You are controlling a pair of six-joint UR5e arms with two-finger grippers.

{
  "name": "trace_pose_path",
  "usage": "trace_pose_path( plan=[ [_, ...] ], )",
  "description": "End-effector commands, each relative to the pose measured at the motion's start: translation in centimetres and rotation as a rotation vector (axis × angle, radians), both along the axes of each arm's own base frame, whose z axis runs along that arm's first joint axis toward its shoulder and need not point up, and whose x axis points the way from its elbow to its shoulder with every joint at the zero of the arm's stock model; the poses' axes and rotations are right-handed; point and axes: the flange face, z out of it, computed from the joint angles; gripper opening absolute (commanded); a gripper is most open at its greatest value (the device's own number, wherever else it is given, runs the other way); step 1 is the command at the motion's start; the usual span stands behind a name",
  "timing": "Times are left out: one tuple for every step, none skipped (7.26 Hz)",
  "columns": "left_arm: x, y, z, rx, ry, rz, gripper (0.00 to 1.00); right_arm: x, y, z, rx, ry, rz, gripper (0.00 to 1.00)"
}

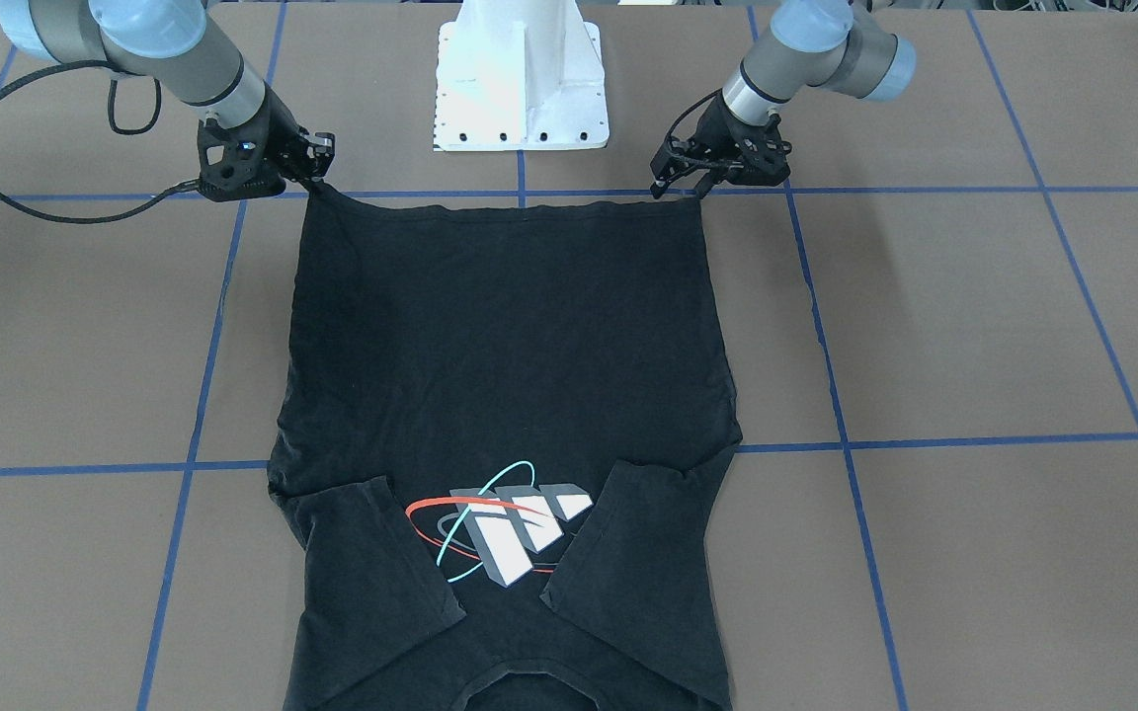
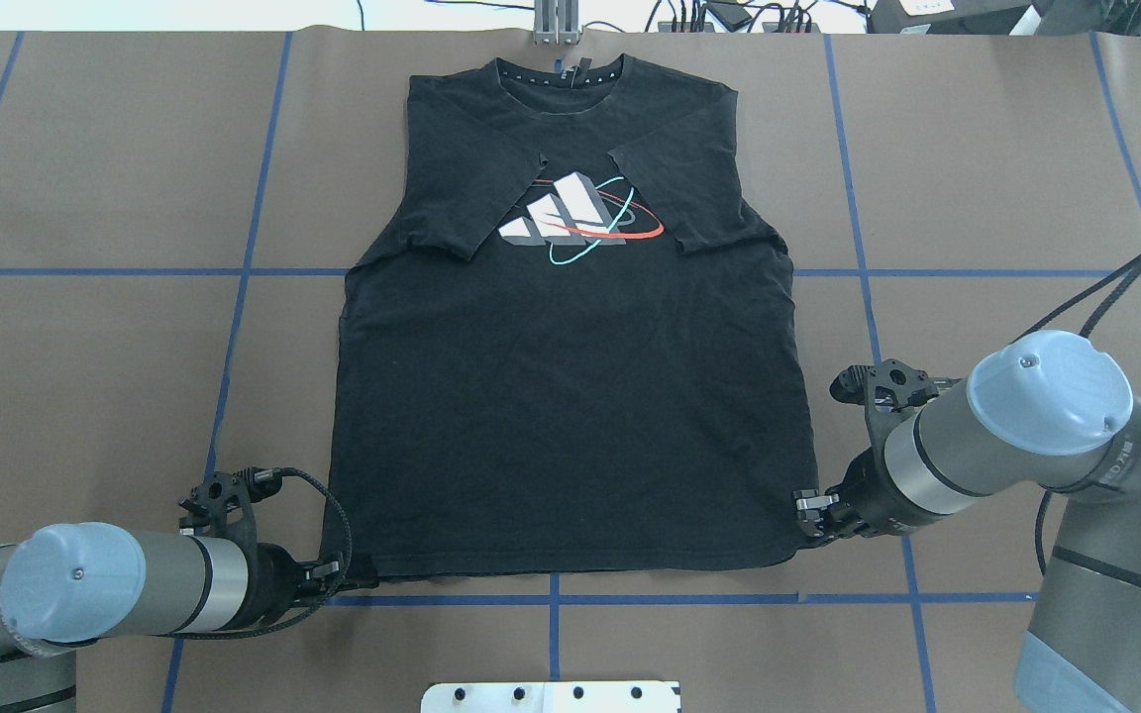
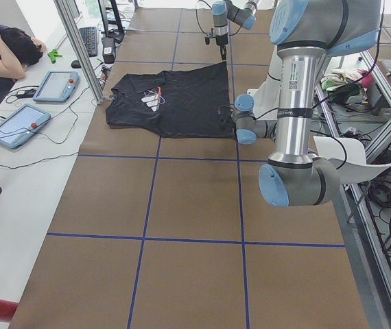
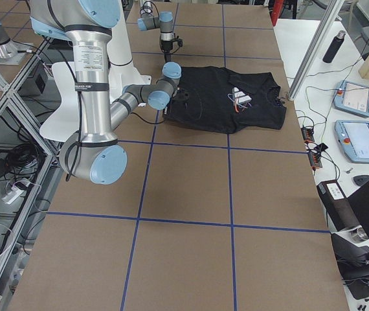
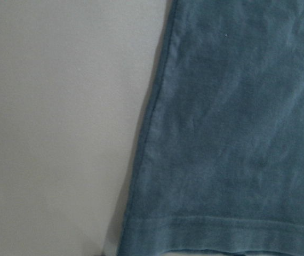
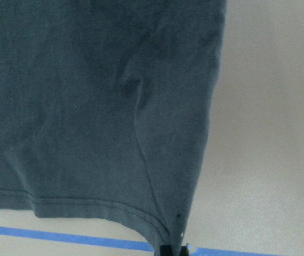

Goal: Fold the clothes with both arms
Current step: 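Grasp the near hem corners with both grippers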

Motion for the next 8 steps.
trace_pose_path(
  plan=[
    [0.2, 0.0, -0.3, 0.001, 0.005, 0.001, 0.52, 0.0, 0.0, 0.1, -0.001, 0.001, 0.0, 0.0],
    [0.3, -0.1, -0.4, -0.001, -0.001, 0.001, 0.44, 0.0, 0.0, 0.1, -0.001, 0.001, 0.0, 0.0],
    [0.3, 0.0, -0.6, 0.0, 0.002, 0.001, 0.42, 0.0, 0.0, 0.1, -0.001, 0.001, 0.0, 0.0],
    [0.0, 0.0, -1.3, 0.002, 0.017, 0.003, 0.47, 0.0, 0.0, 0.1, -0.001, 0.001, 0.0, 0.0],
    [-0.2, -0.2, -1.5, 0.003, 0.021, 0.0, 0.47, 0.1, 0.0, 0.0, 0.0, 0.0, 0.001, 0.0],
    [-0.5, -0.3, -1.9, 0.004, 0.028, -0.004, 0.47, 0.0, -0.1, -0.1, 0.001, -0.002, 0.001, 0.0],
    [-0.6, -0.4, -1.8, 0.003, 0.025, -0.005, 0.52, 0.0, -0.1, -0.1, 0.001, -0.002, 0.001, 0.0],
    [-0.9, -0.7, -1.8, 0.005, 0.027, -0.012, 0.6, 0.0, 0.0, -0.1, 0.001, -0.002, 0.0, 0.0]
  ],
)
